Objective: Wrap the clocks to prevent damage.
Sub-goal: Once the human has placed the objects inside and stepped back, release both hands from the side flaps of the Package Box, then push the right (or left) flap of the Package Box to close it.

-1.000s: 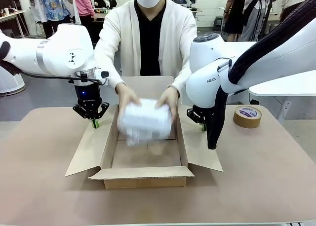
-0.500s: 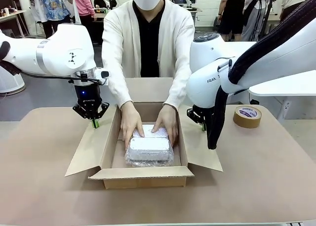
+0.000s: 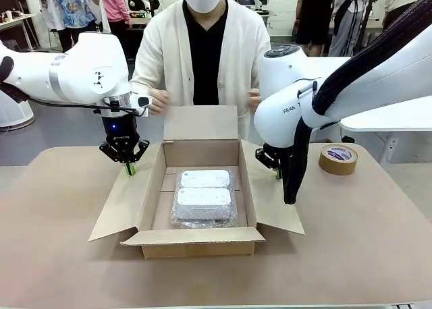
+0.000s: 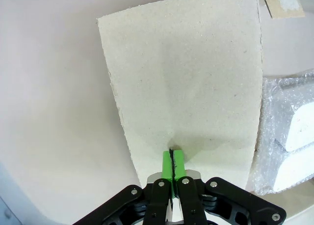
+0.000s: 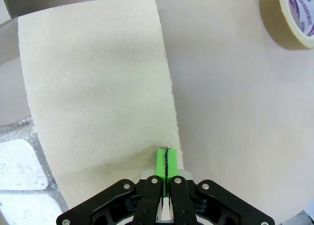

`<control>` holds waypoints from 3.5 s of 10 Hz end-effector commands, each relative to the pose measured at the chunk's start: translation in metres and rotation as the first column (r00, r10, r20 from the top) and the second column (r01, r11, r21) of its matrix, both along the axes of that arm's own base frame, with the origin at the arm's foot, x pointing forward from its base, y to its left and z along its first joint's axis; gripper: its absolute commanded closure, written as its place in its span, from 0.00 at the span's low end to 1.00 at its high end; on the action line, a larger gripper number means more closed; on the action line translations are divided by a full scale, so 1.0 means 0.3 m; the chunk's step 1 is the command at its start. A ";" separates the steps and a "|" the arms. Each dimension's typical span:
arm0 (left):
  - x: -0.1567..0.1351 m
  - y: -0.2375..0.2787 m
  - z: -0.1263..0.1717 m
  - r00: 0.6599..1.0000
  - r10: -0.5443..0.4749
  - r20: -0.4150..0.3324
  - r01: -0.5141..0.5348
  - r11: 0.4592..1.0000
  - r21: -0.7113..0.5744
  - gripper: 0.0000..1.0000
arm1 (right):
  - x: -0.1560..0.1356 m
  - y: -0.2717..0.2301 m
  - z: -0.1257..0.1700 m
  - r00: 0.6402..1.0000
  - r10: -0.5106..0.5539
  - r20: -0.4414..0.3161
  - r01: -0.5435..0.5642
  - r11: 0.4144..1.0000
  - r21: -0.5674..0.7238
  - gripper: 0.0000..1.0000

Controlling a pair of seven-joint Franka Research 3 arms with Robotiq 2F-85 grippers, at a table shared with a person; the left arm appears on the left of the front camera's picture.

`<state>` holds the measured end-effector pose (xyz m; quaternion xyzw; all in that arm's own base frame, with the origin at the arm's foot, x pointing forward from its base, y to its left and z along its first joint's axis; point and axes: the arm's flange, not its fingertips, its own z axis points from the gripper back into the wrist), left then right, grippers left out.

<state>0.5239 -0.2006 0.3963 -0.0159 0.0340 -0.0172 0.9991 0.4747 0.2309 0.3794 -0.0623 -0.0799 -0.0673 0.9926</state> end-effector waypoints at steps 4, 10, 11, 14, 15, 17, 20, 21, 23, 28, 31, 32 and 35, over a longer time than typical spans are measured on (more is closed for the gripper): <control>-0.003 0.002 -0.006 1.000 -0.005 -0.001 0.005 1.000 0.008 0.99 | -0.007 -0.001 -0.002 1.000 0.000 0.003 0.000 1.000 -0.005 0.99; -0.014 0.033 0.107 0.999 -0.037 -0.017 0.037 0.999 -0.017 0.99 | -0.032 -0.027 0.132 0.998 0.061 0.017 -0.062 0.996 0.071 0.99; -0.053 0.072 0.188 0.999 -0.043 0.025 0.043 0.999 -0.020 0.99 | -0.079 -0.056 0.206 0.995 0.081 0.049 -0.085 0.994 0.070 0.99; -0.244 0.247 0.468 0.990 -0.103 0.098 0.106 0.994 -0.022 0.99 | -0.329 -0.185 0.487 0.983 0.093 0.158 -0.095 0.995 0.004 0.99; -0.295 0.294 0.522 0.979 -0.154 0.133 0.161 0.986 -0.049 0.99 | -0.400 -0.226 0.541 0.972 0.155 0.179 -0.159 0.987 0.008 0.99; -0.350 0.375 0.599 0.900 -0.387 0.200 0.413 0.904 -0.110 0.99 | -0.484 -0.326 0.608 0.892 0.414 0.183 -0.408 0.910 -0.069 0.99; -0.372 0.494 0.600 0.742 -0.621 0.252 0.662 0.738 -0.131 0.99 | -0.453 -0.462 0.569 0.779 0.618 0.105 -0.595 0.782 -0.186 0.99; -0.345 0.512 0.600 0.694 -0.667 0.271 0.709 0.698 -0.099 0.99 | -0.423 -0.499 0.562 0.746 0.663 0.062 -0.637 0.738 -0.225 0.99; -0.347 0.501 0.564 0.633 -0.725 0.272 0.760 0.649 -0.040 0.99 | -0.354 -0.563 0.555 0.720 0.694 -0.017 -0.677 0.697 -0.236 0.99; -0.337 0.483 0.574 0.521 -0.817 0.249 0.841 0.542 0.018 0.99 | -0.339 -0.581 0.532 0.616 0.786 -0.057 -0.774 0.590 -0.228 0.99; -0.337 0.483 0.574 0.521 -0.817 0.249 0.841 0.542 0.018 0.99 | -0.339 -0.581 0.532 0.616 0.786 -0.057 -0.774 0.590 -0.228 0.99; -0.337 0.483 0.574 0.521 -0.817 0.249 0.841 0.542 0.018 0.99 | -0.339 -0.581 0.532 0.616 0.786 -0.057 -0.774 0.590 -0.228 0.99; -0.337 0.483 0.574 0.521 -0.817 0.249 0.841 0.542 0.018 0.99 | -0.339 -0.581 0.532 0.616 0.786 -0.057 -0.774 0.590 -0.228 0.99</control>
